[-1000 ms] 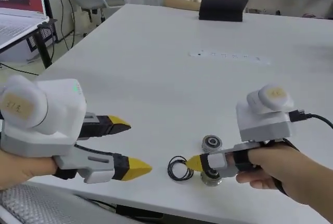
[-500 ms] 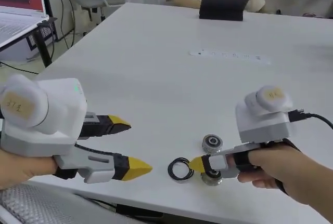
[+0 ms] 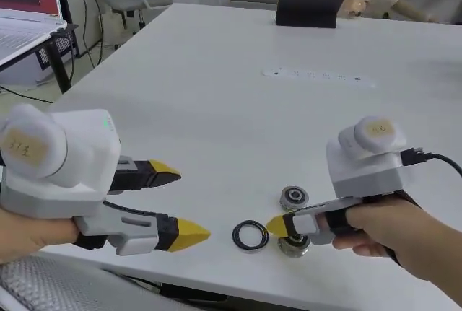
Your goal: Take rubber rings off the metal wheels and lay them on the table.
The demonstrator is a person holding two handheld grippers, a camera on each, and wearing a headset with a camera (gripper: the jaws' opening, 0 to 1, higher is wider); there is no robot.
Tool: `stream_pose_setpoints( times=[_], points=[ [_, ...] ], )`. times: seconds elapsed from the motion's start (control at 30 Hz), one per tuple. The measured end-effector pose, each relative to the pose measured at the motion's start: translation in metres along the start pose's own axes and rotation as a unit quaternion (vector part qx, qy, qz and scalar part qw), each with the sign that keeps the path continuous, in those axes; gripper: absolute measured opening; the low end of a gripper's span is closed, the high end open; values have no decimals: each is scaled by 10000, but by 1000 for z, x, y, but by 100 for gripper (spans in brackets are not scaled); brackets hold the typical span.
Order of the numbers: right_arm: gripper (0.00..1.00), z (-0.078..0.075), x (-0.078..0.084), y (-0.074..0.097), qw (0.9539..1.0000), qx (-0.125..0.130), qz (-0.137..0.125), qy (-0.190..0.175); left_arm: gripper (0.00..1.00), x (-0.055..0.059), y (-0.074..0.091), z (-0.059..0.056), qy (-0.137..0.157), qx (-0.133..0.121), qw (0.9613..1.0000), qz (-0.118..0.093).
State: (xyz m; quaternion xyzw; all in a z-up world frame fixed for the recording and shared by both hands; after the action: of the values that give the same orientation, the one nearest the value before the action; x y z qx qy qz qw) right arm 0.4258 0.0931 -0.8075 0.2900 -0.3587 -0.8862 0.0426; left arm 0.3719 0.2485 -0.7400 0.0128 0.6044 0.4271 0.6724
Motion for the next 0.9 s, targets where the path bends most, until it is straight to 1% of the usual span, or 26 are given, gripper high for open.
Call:
stream_pose_setpoints(
  times=[0.33, 0.67, 0.9],
  points=[
    [0, -2, -6, 6, 9998, 74, -168, -3, 52, 0, -1, -1, -27, 42, 10000, 26],
    [0, -3, -13, 12, 9993, 97, -347, -11, 52, 1, -1, -2, -46, 73, 10000, 25],
    [0, -3, -20, 19, 9984, 91, -553, -46, 52, 2, 0, -2, -46, 95, 9999, 32]
  ],
)
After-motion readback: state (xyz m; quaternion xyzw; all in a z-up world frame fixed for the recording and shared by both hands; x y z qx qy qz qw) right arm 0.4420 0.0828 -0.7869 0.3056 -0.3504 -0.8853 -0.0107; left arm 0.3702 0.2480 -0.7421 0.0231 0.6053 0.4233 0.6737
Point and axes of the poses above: the centre of the closed fingertips' face, and the gripper's own axes: y roughly backward along the fingers, z roughly to its left, x roughly out of its underside, the point moved 5 cm from there along y, roughly backward along the fingers, and after that the axes turned 15 degrees about -y, right-handed, at the moved point
